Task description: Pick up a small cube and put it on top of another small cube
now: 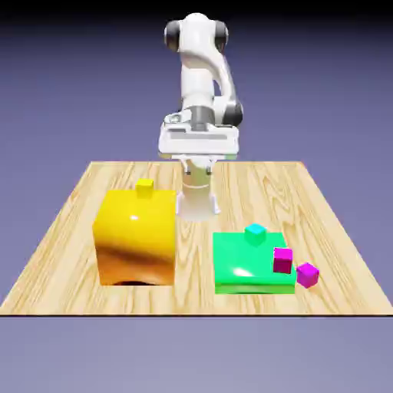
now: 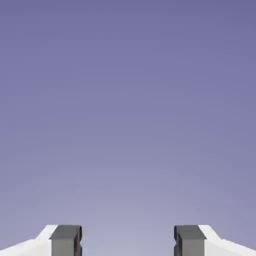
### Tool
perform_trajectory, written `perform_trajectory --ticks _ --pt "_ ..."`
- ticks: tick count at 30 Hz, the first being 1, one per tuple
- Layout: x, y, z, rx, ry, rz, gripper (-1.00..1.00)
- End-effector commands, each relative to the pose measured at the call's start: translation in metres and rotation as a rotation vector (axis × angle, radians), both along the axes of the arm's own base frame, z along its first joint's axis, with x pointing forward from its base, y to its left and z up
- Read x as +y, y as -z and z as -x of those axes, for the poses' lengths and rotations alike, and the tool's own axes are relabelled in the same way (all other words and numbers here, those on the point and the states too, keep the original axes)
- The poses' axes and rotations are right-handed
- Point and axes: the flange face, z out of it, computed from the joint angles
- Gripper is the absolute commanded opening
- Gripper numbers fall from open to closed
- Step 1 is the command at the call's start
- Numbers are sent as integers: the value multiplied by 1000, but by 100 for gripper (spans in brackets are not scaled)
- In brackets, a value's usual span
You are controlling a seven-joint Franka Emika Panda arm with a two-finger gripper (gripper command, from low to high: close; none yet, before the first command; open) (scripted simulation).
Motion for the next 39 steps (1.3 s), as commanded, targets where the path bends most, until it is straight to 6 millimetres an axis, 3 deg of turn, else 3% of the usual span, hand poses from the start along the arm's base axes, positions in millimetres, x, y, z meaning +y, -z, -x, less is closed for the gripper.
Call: perform_trajectory --ticks 1,8,15,22,29,39 --pt "14 7 -8 50 -52 36 0" --pt "116 66 -43 372 -410 311 0" --pt "212 133 -45 640 -736 628 0" --pt "297 199 -23 845 -1012 980 0" --pt "370 262 14 984 -1214 1354 0" --pt "439 356 61 1050 -1235 1955 0"
